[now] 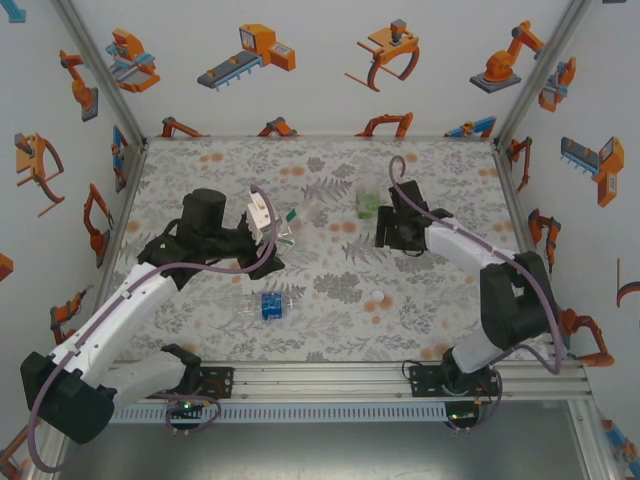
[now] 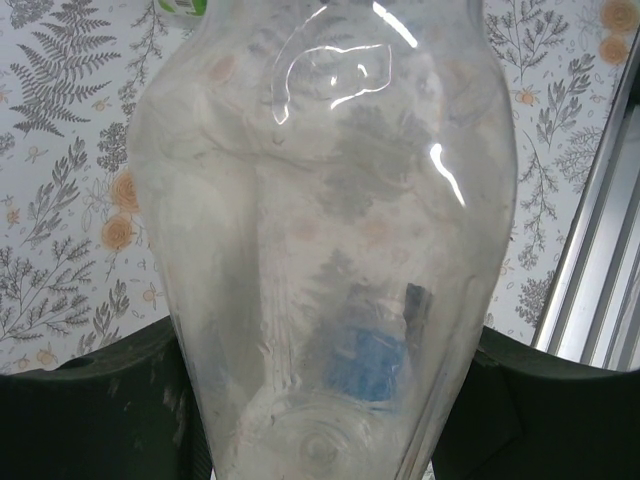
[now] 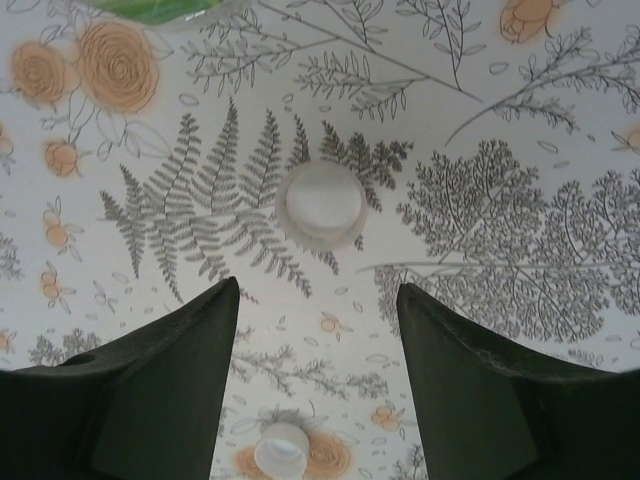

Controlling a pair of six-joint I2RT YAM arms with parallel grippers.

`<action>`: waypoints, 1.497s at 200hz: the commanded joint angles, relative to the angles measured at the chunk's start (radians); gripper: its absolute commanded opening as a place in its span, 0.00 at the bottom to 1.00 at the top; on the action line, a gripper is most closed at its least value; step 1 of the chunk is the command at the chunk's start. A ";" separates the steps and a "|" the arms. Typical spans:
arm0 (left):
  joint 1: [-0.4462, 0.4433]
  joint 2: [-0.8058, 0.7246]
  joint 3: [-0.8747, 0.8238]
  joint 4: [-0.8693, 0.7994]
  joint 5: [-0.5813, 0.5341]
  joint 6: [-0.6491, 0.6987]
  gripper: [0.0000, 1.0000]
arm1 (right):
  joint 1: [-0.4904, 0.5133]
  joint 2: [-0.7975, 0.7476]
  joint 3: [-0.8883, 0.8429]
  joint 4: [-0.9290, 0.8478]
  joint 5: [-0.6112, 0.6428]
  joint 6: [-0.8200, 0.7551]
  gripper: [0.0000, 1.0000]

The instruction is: Screw on the bottle caps

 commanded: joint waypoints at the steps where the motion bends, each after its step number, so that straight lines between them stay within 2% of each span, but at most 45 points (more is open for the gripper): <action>1: 0.005 -0.019 -0.010 0.021 0.001 0.024 0.00 | -0.012 0.062 0.054 0.016 -0.024 -0.013 0.60; 45: 0.005 -0.018 -0.015 0.023 0.002 0.028 0.00 | -0.024 0.171 0.112 0.021 -0.025 -0.020 0.58; 107: 0.005 -0.009 -0.011 0.022 0.030 0.035 0.00 | -0.024 0.235 0.146 0.021 0.006 -0.043 0.53; 201: 0.005 -0.005 -0.003 0.008 0.033 0.036 0.00 | -0.002 0.160 0.118 -0.046 0.006 -0.031 0.42; 257: 0.005 -0.002 0.001 0.003 0.033 0.032 0.00 | 0.114 0.130 0.106 -0.069 0.001 0.028 0.42; 299: 0.005 0.003 0.002 0.000 0.029 0.030 0.00 | 0.287 0.171 0.144 -0.068 0.021 0.080 0.42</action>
